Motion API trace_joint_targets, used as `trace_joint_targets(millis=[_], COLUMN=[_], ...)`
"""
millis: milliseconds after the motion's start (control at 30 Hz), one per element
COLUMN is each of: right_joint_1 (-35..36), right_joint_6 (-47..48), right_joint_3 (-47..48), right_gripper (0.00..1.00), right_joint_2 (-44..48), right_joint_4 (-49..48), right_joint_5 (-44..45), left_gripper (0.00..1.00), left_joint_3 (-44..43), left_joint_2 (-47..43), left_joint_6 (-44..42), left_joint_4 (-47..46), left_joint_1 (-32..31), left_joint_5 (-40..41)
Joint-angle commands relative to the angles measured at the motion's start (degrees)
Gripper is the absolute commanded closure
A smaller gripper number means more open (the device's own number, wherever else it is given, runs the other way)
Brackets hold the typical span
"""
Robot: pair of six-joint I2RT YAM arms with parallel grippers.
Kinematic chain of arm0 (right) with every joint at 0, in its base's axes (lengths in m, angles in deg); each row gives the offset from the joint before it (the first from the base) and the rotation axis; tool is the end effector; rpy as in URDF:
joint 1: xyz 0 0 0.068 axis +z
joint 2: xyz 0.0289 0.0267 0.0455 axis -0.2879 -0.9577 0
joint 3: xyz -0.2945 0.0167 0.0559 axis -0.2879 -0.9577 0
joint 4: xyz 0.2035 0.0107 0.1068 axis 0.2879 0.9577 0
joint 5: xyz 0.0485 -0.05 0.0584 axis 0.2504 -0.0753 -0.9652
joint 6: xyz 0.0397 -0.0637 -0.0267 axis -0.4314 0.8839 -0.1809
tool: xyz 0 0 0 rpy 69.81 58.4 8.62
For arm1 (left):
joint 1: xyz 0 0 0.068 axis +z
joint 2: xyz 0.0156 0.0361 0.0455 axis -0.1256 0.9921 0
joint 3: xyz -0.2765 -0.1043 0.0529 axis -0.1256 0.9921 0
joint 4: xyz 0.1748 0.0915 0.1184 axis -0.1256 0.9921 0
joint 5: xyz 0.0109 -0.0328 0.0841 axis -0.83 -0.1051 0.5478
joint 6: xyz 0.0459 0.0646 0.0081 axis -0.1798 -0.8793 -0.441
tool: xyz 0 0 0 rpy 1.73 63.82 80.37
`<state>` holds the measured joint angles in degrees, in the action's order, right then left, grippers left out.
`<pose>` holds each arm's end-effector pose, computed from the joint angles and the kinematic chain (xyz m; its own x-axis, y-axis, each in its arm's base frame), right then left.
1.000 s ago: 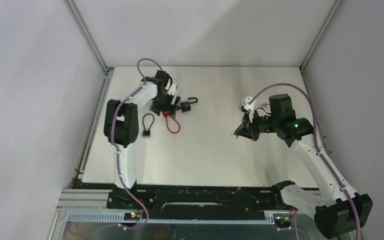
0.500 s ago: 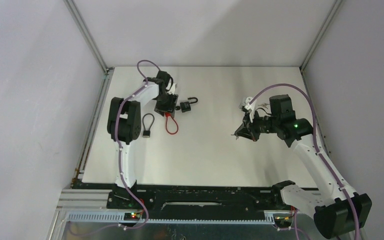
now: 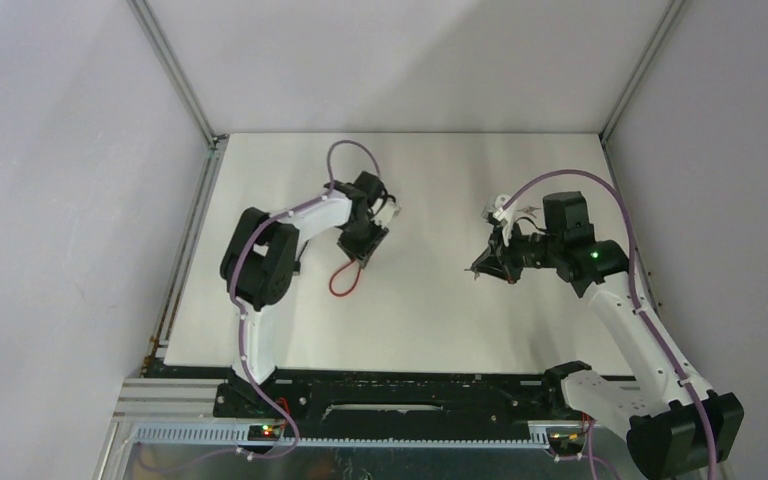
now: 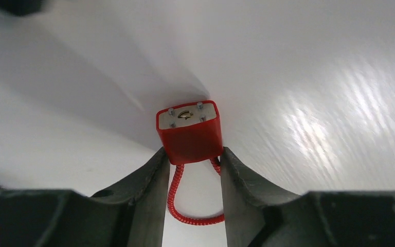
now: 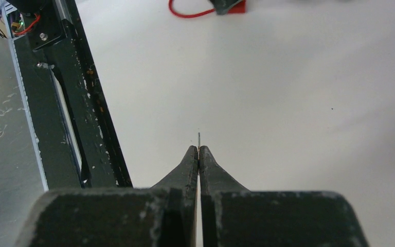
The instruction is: Unlock with the key
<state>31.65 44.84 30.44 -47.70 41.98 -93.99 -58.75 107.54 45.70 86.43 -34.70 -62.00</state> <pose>0.1506 0.0927 0.3247 -0.3045 -0.3852 -0.8712 -0.9116 0.3831 0.1493 0.3497 -0.1870 0.1709 -0.7997 0.5635 -0.2072 0.5822 0.8121 -0.0383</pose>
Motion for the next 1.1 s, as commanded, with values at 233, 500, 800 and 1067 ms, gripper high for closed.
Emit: trace_joint_targets(millis=[233, 500, 800, 1067], right_joint_1=[-3.00, -4.71, -5.07, -5.77], right_joint_6=[-1.31, -1.74, -1.91, -2.28], right_joint_3=[-0.95, -1.90, -1.90, -2.34], right_gripper=[1.00, 1.00, 1.00, 1.00], right_joint_2=[3.28, 5.19, 5.28, 5.52], right_joint_4=[-2.61, -3.07, -3.07, -3.34], right_joint_5=[-1.90, -2.52, -2.94, -3.13], left_gripper=[0.46, 0.27, 0.28, 0.36], left_joint_3=[5.61, 4.28, 5.50, 8.19], left_joint_2=[-7.43, -7.92, -7.10, -7.23], left_joint_6=[-21.27, -24.24, -26.04, -25.50], left_joint_4=[-0.25, -0.58, -3.11, -6.30], left_joint_1=[-17.38, -19.18, -18.26, -17.65], left_joint_5=[-1.05, -2.53, -4.66, -9.07])
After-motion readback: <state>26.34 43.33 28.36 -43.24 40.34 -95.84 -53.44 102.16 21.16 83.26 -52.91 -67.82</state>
